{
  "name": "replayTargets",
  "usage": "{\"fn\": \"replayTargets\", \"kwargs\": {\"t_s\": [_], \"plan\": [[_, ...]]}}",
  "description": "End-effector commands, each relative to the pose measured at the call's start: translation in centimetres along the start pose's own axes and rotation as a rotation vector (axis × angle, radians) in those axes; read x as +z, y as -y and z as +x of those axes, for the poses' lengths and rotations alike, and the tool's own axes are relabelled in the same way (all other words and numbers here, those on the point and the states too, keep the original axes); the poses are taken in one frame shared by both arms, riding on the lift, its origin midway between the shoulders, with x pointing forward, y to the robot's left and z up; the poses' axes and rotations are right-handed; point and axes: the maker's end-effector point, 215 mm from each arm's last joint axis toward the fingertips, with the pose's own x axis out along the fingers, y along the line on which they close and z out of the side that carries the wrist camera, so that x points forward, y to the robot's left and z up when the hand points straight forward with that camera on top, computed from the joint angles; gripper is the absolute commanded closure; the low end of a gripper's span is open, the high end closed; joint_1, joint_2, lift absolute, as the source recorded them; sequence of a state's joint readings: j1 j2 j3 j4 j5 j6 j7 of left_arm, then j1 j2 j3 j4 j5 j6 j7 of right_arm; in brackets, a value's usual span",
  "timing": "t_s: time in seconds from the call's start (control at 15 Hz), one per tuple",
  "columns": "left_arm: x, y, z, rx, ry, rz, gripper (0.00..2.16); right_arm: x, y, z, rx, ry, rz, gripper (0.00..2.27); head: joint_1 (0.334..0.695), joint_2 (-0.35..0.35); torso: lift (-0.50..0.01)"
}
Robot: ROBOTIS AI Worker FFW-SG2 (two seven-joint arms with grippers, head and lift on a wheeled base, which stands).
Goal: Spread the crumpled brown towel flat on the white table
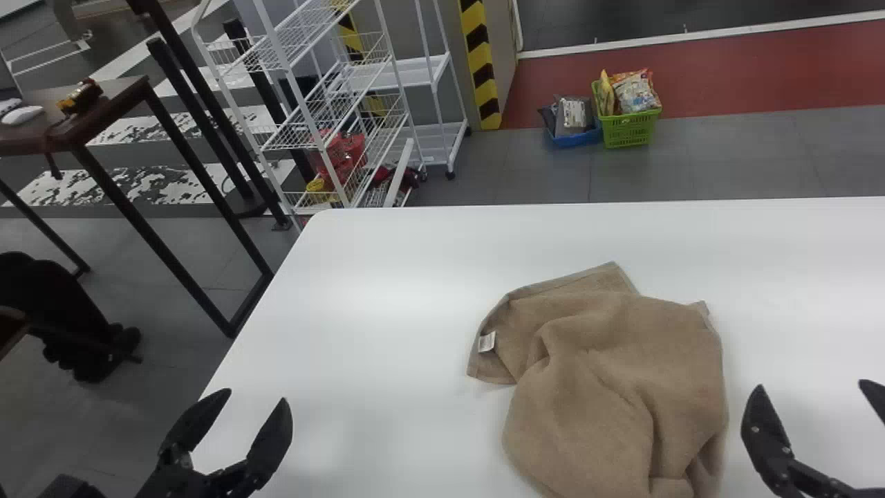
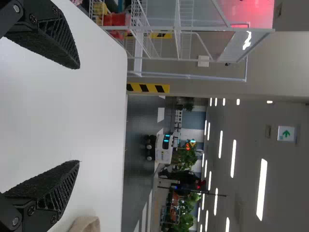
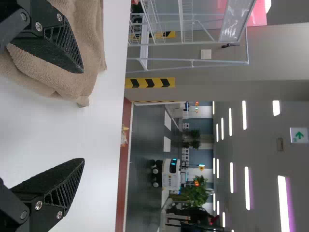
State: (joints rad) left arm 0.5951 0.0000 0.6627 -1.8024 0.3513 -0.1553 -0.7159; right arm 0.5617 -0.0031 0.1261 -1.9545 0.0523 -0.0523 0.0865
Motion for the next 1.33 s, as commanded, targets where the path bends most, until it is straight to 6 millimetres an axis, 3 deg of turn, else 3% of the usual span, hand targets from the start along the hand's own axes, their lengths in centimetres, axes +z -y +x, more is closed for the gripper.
{"fn": "replayTargets", "kwargs": {"t_s": [0.0,0.07,0.13,0.4,0.93,1.0,1.27], "plan": [[0.2,0.3,0.1,-0.009,0.004,0.000,0.12,-0.8,1.3,1.8,-0.014,-0.051,0.034,0.19,0.695,0.350,-0.123],[0.3,0.4,0.1,-0.013,0.004,0.000,0.12,-0.9,2.1,2.4,-0.022,-0.066,0.057,0.19,0.695,0.350,-0.123],[0.4,0.5,0.1,-0.020,0.006,0.001,0.12,-1.9,1.6,3.1,0.005,-0.105,0.082,0.19,0.695,0.350,-0.123],[0.5,0.2,-0.1,-0.017,0.006,0.000,0.12,-1.1,0.7,4.7,0.045,-0.092,0.122,0.19,0.695,0.350,-0.123],[0.7,0.4,-0.1,-0.029,0.006,0.001,0.12,-2.9,-1.8,6.5,0.133,-0.180,0.179,0.33,0.695,0.350,-0.123],[0.6,0.4,-0.1,-0.028,0.004,-0.001,0.12,-2.9,-2.2,6.7,0.143,-0.187,0.180,0.47,0.695,0.350,-0.123],[0.5,0.2,-0.2,-0.026,0.003,-0.001,0.12,-3.0,-3.7,7.5,0.170,-0.190,0.168,0.48,0.695,0.350,-0.123]]}}
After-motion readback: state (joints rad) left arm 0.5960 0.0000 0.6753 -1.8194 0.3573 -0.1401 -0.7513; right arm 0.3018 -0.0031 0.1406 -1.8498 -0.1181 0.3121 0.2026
